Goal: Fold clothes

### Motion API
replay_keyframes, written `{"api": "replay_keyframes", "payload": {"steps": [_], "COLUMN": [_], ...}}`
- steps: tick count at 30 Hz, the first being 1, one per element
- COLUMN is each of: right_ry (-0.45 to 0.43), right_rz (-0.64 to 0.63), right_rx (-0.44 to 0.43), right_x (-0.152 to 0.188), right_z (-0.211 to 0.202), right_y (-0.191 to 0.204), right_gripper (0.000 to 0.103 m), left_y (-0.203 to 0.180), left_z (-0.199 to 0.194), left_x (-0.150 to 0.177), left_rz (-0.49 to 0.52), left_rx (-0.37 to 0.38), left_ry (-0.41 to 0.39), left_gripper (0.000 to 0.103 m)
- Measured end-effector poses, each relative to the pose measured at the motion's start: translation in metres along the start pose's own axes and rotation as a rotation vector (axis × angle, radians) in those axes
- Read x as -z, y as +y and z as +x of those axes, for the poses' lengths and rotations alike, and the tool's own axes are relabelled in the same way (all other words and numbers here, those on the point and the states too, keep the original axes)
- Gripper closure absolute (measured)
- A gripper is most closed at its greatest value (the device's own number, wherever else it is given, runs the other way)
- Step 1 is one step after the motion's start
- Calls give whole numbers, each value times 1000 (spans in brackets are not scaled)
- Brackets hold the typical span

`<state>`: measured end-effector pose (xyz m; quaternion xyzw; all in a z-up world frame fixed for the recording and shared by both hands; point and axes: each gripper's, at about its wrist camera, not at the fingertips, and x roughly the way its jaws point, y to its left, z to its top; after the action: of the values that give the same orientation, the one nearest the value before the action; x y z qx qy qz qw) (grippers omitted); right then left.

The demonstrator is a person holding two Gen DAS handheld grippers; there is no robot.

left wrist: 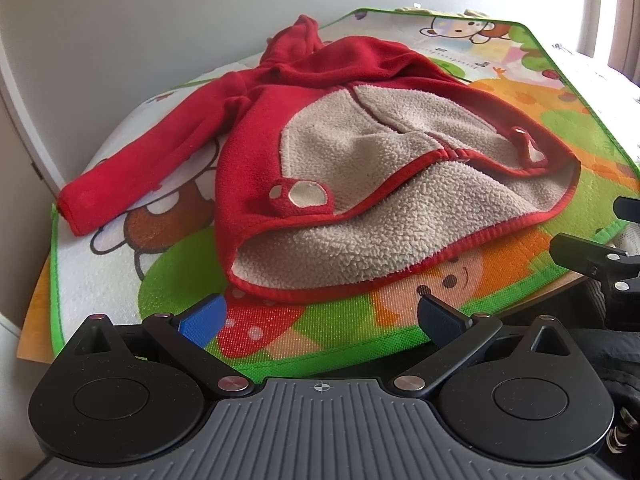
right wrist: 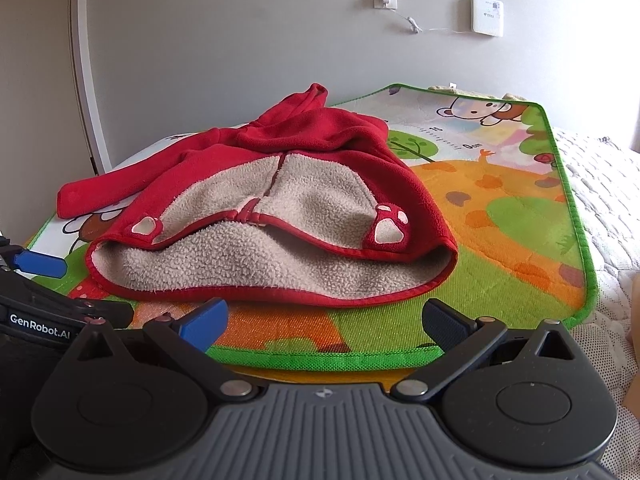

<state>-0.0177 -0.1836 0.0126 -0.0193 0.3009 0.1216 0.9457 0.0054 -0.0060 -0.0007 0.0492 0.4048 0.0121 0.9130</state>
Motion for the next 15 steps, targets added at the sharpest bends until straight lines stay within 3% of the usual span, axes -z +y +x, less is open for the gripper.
{"api": "replay_keyframes", "payload": {"steps": [15], "right_ry": [8], "right_rz": [-11], "right_rx": [2], "right_x": [0], "right_z": [1], "right_y": [2], "right_gripper": [0], "left_y": [-1], "left_z": [0], "left_x": [1], "left_rz": [-1], "left_rx": [0], "left_ry": [1], "left_gripper": [0]}}
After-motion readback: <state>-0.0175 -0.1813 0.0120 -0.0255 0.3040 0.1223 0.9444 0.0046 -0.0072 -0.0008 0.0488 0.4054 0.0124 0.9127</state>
